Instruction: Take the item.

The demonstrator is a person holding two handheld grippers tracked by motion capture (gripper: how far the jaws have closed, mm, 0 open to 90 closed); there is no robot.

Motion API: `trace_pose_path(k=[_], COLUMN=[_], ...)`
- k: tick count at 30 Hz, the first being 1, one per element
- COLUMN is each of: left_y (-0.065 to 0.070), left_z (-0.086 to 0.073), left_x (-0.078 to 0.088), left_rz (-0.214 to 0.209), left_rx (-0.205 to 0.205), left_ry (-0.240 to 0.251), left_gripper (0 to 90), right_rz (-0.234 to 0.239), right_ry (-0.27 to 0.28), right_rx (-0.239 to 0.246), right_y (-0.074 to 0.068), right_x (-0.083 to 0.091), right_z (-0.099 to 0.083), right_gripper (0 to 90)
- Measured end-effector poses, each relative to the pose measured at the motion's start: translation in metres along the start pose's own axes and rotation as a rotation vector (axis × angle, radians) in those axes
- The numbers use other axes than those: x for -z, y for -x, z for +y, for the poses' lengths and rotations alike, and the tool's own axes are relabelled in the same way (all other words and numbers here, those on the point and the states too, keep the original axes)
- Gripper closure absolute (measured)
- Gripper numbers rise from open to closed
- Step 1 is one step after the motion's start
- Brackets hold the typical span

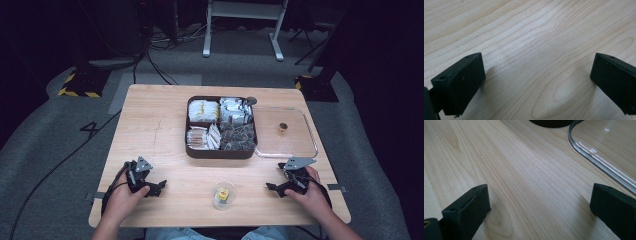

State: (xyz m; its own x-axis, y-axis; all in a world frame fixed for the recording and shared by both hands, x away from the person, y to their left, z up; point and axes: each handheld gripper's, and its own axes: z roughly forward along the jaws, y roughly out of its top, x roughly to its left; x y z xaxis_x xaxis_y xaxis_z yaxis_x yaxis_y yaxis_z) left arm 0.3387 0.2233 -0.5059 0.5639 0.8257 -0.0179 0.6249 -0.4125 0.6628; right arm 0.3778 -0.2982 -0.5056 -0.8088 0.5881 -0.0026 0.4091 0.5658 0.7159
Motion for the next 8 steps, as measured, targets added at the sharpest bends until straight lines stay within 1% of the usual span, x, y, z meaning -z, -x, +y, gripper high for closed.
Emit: trace_pose_path(k=[8], left_y=[0.0004], left_z=[-0.0001], left_x=[0.0003], left_rz=[0.004], left_rx=[0.004], left_ry=[-0.001], left_gripper=[0.1], right_rz=[0.0], right_ry=[0.0], right_rx=[0.0], right_y=[0.0], right_x=[0.0], right_z=[0.0], right_gripper=[2.7])
